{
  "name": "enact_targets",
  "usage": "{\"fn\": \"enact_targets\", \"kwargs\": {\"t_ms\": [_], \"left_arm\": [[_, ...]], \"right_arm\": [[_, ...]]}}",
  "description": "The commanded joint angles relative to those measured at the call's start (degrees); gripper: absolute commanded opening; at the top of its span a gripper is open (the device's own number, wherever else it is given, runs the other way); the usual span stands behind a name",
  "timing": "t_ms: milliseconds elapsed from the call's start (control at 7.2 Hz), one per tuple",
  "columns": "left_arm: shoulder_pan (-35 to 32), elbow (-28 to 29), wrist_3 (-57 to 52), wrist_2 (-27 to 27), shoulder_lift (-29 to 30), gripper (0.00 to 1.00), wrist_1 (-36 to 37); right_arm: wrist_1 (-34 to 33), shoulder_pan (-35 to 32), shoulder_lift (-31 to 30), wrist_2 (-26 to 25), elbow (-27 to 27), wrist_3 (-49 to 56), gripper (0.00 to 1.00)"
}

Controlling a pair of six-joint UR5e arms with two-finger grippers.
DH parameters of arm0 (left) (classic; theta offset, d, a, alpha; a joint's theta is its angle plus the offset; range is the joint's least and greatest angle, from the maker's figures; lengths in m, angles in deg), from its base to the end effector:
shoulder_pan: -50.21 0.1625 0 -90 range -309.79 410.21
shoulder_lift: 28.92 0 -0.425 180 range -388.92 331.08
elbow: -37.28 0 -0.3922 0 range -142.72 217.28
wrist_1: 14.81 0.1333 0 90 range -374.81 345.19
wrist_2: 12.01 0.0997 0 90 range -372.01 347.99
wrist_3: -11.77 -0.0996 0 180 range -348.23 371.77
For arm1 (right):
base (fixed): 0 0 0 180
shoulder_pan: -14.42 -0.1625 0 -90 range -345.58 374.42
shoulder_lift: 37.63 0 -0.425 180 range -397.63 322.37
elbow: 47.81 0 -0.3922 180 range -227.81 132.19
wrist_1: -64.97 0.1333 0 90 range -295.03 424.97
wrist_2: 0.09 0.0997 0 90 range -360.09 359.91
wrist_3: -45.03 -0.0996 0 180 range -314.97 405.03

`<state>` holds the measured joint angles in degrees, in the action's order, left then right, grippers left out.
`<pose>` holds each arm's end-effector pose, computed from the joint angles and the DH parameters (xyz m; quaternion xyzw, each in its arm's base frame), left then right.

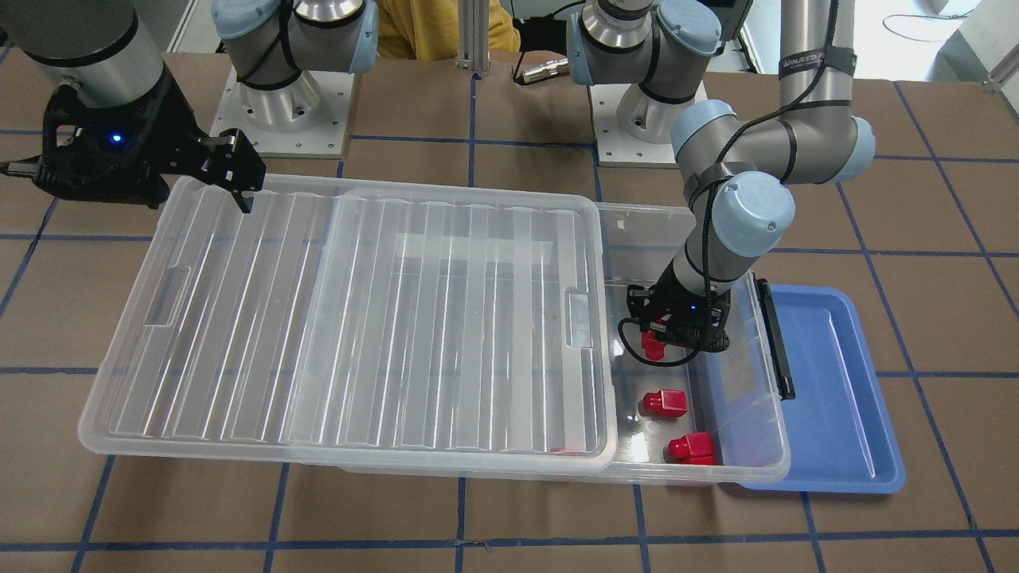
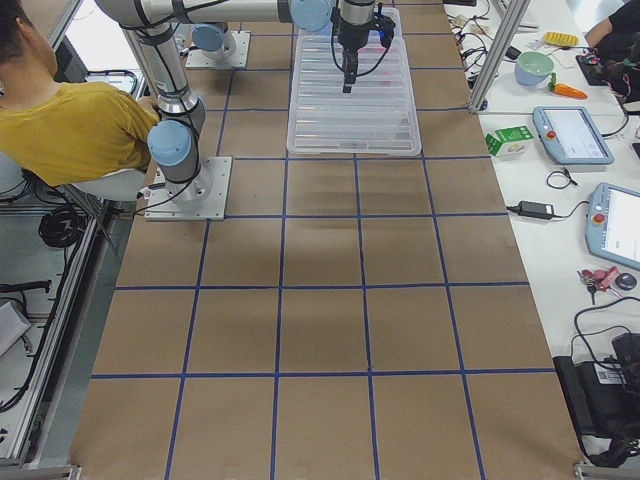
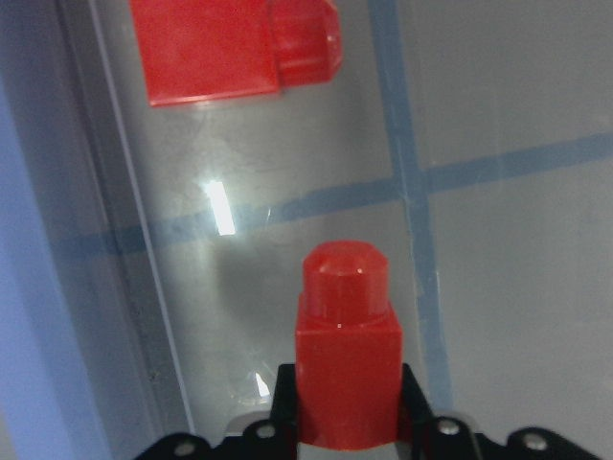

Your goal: Place red block in blue tray from box

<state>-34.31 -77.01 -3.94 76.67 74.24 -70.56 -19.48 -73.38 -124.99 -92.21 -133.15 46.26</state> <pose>-0.0870 -0.5128 0.2329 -0.0888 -0.9956 -0.0253 0.0165 0.1101 -0.5095 0.4954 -0.0079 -0.9993 -0.0313 0.0176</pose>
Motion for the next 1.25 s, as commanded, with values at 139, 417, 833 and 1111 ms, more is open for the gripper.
{"fn": "enact_targets", "kwargs": {"t_ms": [139, 417, 833, 1111], "left_arm": [[0.24, 10.96, 0.06, 0.35, -5.85, 0.0, -17.31], [1.2, 17.76, -1.07, 0.96, -6.92, 0.0, -22.37], [15.49, 17.95, -16.23, 3.96, -6.57, 0.0, -22.3], [21.13, 17.25, -22.07, 0.56, -1.07, 0.0, -18.55]], "right_arm": [[-0.19, 0.0, 0.0, 0.01, 0.0, 0.0, 1.0], [-0.27, 0.0, 0.0, 0.01, 0.0, -0.09, 1.0], [0.25, 0.0, 0.0, -0.16, 0.0, -0.09, 1.0], [0.17, 0.0, 0.0, -0.17, 0.0, -0.17, 1.0]]}}
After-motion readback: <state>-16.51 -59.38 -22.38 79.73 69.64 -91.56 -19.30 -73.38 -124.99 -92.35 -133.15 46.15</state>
